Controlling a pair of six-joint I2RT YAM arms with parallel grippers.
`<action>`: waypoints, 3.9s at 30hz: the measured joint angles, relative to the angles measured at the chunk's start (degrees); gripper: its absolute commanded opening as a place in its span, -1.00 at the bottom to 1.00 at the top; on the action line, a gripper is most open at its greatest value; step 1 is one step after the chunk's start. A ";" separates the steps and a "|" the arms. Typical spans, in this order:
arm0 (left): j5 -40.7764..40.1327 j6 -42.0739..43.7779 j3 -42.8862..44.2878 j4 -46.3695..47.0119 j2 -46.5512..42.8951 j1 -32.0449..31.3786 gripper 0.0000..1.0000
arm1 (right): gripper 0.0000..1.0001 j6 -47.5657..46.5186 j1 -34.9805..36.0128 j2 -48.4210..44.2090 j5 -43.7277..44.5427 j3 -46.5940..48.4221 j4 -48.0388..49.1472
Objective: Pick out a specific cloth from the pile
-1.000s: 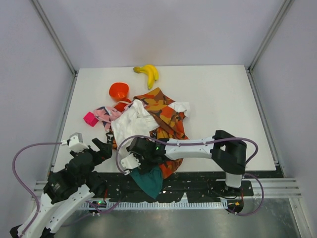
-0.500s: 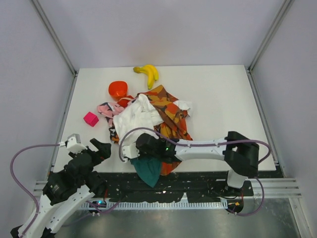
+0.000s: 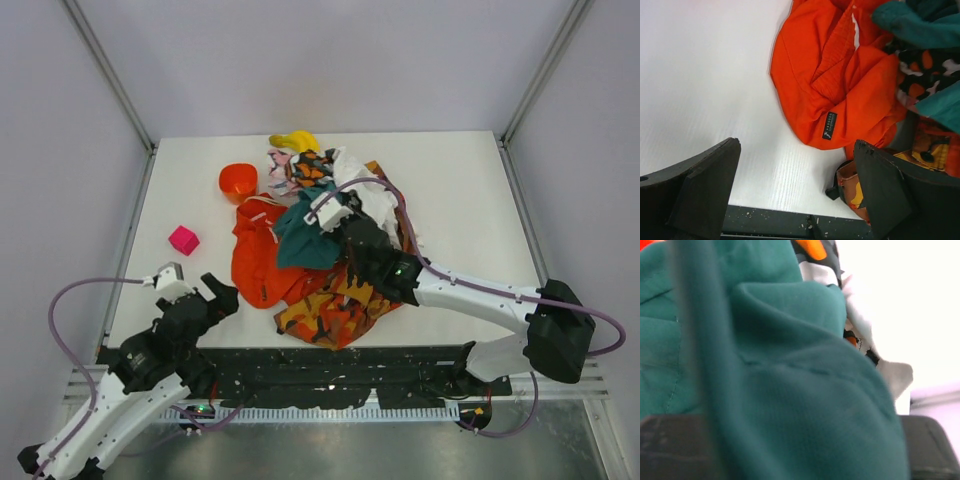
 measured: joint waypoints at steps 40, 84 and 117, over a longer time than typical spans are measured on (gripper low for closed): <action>14.69 18.82 20.11 28.50 48.81 10.40 -1.00 | -0.89 36.72 -8.24 -17.27 -16.31 -27.10 -1.49; 10.97 51.34 115.95 27.34 103.30 42.88 -1.00 | 0.91 26.56 8.55 -18.40 -31.36 -16.17 -9.27; 14.12 40.52 108.08 38.69 119.93 49.88 -0.39 | 0.90 20.92 8.55 -39.45 -12.90 -27.23 -13.68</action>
